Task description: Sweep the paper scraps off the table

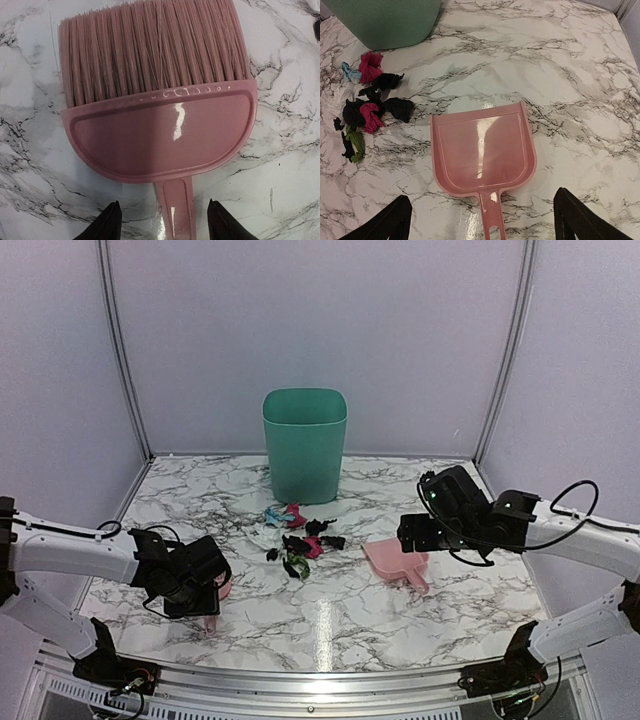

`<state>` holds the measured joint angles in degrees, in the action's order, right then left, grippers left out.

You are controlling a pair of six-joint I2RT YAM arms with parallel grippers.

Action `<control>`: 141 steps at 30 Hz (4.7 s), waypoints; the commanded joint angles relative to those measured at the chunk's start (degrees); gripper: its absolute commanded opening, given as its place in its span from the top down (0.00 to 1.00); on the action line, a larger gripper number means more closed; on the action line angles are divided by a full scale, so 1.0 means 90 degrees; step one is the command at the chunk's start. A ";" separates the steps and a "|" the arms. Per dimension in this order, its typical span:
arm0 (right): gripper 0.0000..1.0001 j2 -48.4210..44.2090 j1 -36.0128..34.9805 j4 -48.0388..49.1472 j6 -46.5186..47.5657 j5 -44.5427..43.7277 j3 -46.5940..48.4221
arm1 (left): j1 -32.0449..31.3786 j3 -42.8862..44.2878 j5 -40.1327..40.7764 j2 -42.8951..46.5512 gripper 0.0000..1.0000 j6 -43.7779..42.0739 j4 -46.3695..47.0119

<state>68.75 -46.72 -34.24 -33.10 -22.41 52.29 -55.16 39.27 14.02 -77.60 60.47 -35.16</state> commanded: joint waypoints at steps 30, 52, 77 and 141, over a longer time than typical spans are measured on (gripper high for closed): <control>0.10 -0.0269 -0.0046 0.1648 0.0572 0.3287 0.0126 | -0.0554 0.0385 0.0820 0.1080 0.98 -0.1292 0.0738; 0.10 0.1560 -0.0017 0.1838 0.0035 0.7528 0.1423 | -0.1234 0.2891 0.0077 -0.0518 1.00 -0.5263 0.1318; 0.22 0.1520 0.0535 0.2541 -0.0673 0.8383 0.1016 | -0.1342 0.3403 -0.1006 -0.0501 1.00 -0.6053 0.1315; 1.00 0.1066 0.0595 0.9181 -0.2627 0.7180 0.0000 | 0.1841 0.1714 -0.4644 0.2175 0.19 -0.2551 0.4754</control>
<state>77.30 -41.17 32.25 -47.68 34.48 52.10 -39.22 54.39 -12.75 -56.40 33.30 -6.28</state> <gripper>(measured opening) 0.010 0.858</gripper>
